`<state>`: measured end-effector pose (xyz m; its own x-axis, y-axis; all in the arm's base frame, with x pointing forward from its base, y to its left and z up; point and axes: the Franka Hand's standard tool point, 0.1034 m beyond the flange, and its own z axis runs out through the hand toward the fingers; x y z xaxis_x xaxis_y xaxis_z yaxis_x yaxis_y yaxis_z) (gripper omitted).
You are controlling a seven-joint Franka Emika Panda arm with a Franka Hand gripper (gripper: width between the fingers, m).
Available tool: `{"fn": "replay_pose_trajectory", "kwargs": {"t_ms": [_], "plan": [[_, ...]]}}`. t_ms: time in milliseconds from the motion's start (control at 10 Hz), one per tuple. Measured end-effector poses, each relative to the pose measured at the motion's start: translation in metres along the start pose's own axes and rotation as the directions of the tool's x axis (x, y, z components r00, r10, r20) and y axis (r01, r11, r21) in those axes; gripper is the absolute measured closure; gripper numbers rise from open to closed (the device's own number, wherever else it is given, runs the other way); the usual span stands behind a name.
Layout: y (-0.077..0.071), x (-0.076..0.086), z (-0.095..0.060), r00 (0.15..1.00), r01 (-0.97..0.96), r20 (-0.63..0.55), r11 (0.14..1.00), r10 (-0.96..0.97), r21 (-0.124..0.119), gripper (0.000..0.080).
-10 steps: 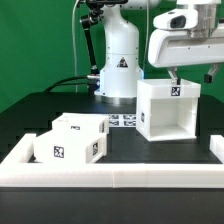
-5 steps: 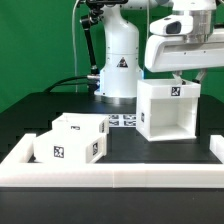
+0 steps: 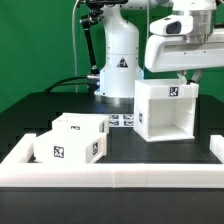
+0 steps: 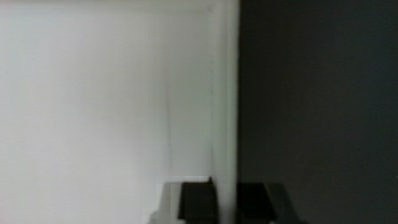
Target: Assemble drawer
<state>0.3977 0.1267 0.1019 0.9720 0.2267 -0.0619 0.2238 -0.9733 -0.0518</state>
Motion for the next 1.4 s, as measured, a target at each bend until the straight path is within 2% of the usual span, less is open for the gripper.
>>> {"fn": "replay_pose_trajectory", "kwargs": {"t_ms": [200, 300, 500, 700, 800, 1400], "plan": [[0.0, 0.0, 0.0, 1.0, 0.0, 0.0, 1.0, 0.0, 0.0, 0.0763], [0.005, 0.004, 0.0, 1.0, 0.002, 0.001, 1.0, -0.002, 0.002, 0.0763], [0.028, 0.034, -0.004, 0.998, -0.056, -0.03, 0.998, 0.056, 0.012, 0.0762], [0.039, 0.061, -0.006, 0.993, -0.097, -0.06, 0.995, 0.098, 0.019, 0.0762], [0.046, 0.08, -0.008, 0.99, -0.111, -0.08, 0.994, 0.113, 0.024, 0.0762], [0.069, 0.157, -0.014, 0.97, -0.148, -0.186, 0.988, 0.154, 0.046, 0.0761]]}}
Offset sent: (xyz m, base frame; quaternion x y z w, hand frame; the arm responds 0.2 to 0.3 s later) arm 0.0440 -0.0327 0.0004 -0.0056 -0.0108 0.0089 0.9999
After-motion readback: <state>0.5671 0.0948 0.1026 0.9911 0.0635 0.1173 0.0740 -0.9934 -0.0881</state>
